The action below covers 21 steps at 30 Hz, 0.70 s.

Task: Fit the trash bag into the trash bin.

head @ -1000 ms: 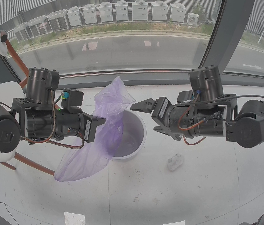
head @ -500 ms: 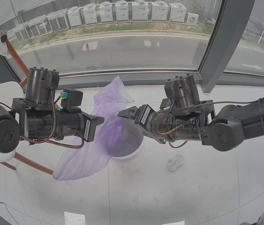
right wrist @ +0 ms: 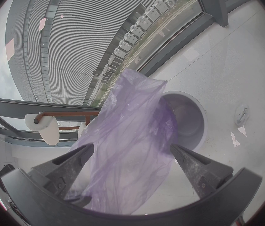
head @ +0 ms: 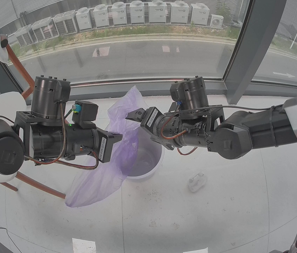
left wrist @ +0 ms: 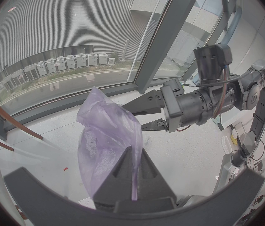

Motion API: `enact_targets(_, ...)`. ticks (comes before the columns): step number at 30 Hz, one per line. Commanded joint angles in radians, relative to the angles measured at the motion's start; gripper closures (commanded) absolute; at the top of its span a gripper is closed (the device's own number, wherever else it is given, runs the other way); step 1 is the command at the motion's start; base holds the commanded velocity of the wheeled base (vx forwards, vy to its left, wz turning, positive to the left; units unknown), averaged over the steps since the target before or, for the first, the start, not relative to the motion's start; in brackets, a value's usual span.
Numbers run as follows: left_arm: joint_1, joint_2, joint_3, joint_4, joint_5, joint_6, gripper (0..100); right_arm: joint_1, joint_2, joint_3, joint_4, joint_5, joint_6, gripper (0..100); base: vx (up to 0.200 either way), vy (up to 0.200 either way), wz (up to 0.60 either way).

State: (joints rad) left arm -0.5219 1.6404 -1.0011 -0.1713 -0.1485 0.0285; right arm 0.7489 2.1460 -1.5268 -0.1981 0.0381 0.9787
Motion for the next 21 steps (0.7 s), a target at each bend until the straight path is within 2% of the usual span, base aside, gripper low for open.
enact_targets(1, -0.006, 0.002, -0.001, -0.001, 0.000, 0.001, 100, 0.003, 0.052, -0.058, 0.002, -0.001, 0.000, 0, 0.000, 0.000, 0.00)
enact_targets(18, -0.006, 0.004, 0.009, -0.010, -0.002, -0.001, 100, 0.004, 0.094, -0.131, 0.023, -0.015, 0.003, 0, 0.000, 0.000, 0.00)
enact_targets(21, -0.006, 0.006, 0.015, -0.056, -0.002, -0.001, 100, 0.010, 0.112, -0.156, 0.023, -0.018, 0.003, 0, 0.000, 0.000, 0.00)
